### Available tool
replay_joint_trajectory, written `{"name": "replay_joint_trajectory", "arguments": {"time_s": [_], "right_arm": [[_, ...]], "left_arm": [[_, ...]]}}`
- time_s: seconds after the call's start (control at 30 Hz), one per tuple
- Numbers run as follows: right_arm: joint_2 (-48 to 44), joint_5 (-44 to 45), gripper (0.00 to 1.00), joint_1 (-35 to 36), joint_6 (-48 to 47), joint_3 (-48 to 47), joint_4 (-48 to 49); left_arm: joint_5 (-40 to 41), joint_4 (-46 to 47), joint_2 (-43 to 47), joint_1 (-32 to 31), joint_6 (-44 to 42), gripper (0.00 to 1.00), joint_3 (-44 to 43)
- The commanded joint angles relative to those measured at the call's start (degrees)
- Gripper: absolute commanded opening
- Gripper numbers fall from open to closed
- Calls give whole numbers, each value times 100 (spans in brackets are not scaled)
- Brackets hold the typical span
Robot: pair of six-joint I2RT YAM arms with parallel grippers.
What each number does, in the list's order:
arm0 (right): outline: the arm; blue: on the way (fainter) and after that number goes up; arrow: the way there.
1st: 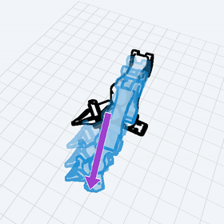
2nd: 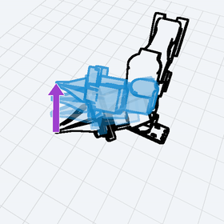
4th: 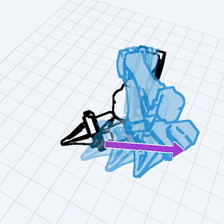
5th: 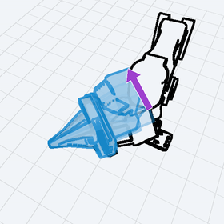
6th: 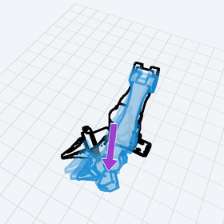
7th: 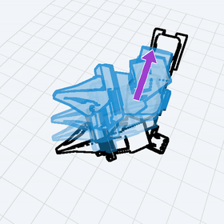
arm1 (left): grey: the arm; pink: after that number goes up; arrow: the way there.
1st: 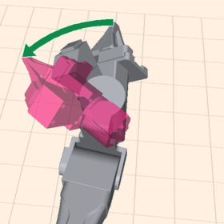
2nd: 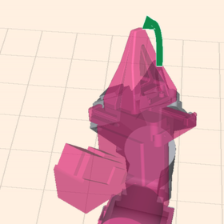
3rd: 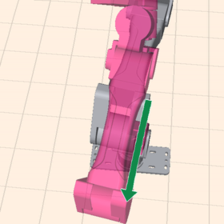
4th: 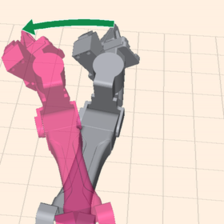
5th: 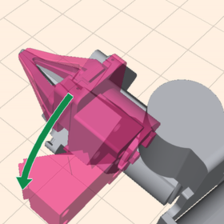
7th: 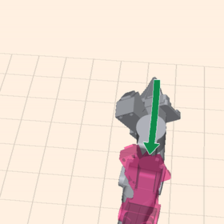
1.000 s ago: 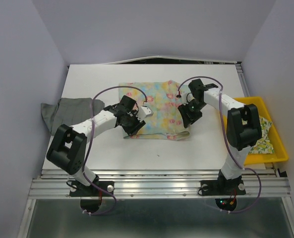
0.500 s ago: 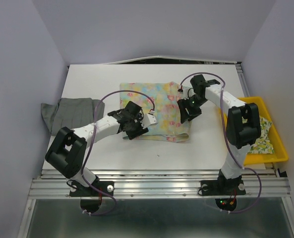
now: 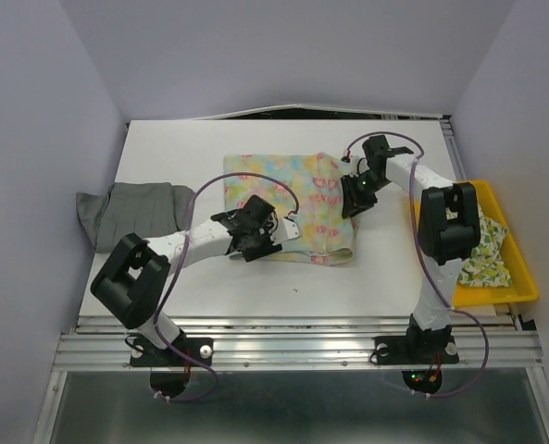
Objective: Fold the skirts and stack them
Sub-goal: Flatten the skirt out
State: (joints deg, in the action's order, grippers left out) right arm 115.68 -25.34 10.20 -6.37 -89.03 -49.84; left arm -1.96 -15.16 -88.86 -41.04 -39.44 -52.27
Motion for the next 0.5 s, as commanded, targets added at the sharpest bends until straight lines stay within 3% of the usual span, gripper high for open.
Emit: {"name": "replay_joint_trajectory", "arguments": {"time_s": [0.0, 0.23, 0.33, 0.37, 0.47], "right_arm": [[95, 319, 31, 17, 154, 167, 616], [174, 960, 22, 17, 13, 466, 818], [201, 1180, 23, 17, 13, 510, 880], [201, 1242, 26, 17, 22, 501, 880], [122, 1339, 51, 17, 31, 475, 906]], "left_arm": [[195, 180, -149, -80, -55, 60, -178], [564, 381, -211, -89, 42, 49, -152], [661, 391, -115, -89, 86, 25, -152], [670, 382, -71, -80, 103, 20, -143], [670, 277, 175, -89, 147, 3, -117]]}}
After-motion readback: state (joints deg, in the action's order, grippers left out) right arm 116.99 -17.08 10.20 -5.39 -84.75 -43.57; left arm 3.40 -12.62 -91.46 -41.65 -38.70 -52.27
